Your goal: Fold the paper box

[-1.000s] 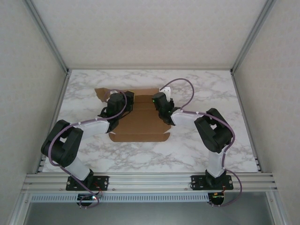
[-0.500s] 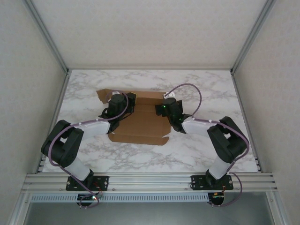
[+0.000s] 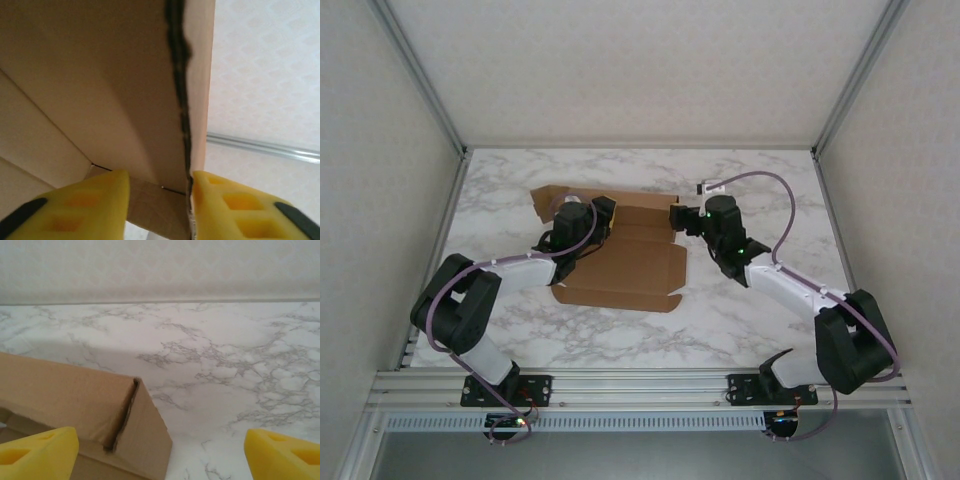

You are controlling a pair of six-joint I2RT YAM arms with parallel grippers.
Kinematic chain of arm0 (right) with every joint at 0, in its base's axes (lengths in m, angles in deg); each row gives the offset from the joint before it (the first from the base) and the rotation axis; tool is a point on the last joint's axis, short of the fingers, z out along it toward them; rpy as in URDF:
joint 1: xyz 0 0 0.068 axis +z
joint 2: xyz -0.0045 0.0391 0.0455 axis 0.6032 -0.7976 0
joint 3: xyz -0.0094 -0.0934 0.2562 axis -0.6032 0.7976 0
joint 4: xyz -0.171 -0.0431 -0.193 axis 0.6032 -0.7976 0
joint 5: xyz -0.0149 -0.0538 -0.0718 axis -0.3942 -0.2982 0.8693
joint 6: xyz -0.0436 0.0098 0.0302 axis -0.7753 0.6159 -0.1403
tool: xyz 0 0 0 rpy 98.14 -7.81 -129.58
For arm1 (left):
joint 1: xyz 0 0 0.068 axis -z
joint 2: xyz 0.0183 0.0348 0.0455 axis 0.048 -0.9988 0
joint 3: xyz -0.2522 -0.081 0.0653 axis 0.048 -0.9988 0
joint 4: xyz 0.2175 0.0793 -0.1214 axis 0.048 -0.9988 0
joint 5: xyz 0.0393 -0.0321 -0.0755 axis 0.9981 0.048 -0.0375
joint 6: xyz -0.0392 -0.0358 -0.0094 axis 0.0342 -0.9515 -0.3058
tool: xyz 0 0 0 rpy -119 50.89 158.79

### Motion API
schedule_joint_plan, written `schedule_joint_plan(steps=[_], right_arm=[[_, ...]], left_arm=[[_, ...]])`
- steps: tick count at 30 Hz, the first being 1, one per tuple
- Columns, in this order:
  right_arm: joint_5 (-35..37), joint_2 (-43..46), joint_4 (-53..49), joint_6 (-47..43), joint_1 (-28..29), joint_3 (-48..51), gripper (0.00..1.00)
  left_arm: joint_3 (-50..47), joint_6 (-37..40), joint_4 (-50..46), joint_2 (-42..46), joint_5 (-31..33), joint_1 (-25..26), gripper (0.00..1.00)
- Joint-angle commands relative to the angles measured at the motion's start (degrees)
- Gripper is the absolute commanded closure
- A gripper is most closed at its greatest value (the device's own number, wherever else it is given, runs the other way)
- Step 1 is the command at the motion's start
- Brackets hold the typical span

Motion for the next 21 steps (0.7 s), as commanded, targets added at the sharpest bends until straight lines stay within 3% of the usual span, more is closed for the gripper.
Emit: schedule_joint_plan(steps=[1, 5, 9, 14, 19, 21], right_arm=[[-1.75, -1.07, -11.29, 0.72, 0.13, -7.68, 0.19], [0.05, -1.94, -17.97, 6.77, -0.68, -12.33, 0.21], [-2.28, -4.86, -26.0, 8.77, -1.13, -19.48, 0.17], [-6.91, -4.63, -26.41, 12.03, -1.11, -21.2, 0.17], [-7.05, -6.73, -26.11, 11.78, -1.07, -21.01, 0.18], [-7.27, -8.0, -25.56, 11.41, -1.13, -20.91, 0.18]], left_arm=[[1.19, 3.3, -3.29, 1.19, -2.32, -0.99, 0.55], [1.08, 5.63, -5.16, 3.26, -4.9, -3.14, 0.49], [2.78, 12.74, -11.64, 6.56, -6.66, -4.08, 0.47], [4.01, 23.54, -18.67, 12.49, -6.91, -4.26, 0.42], [5.0, 33.87, -24.6, 16.58, -9.23, -4.65, 0.43], [6.35, 38.71, -29.27, 18.51, -7.37, -4.82, 0.44]])
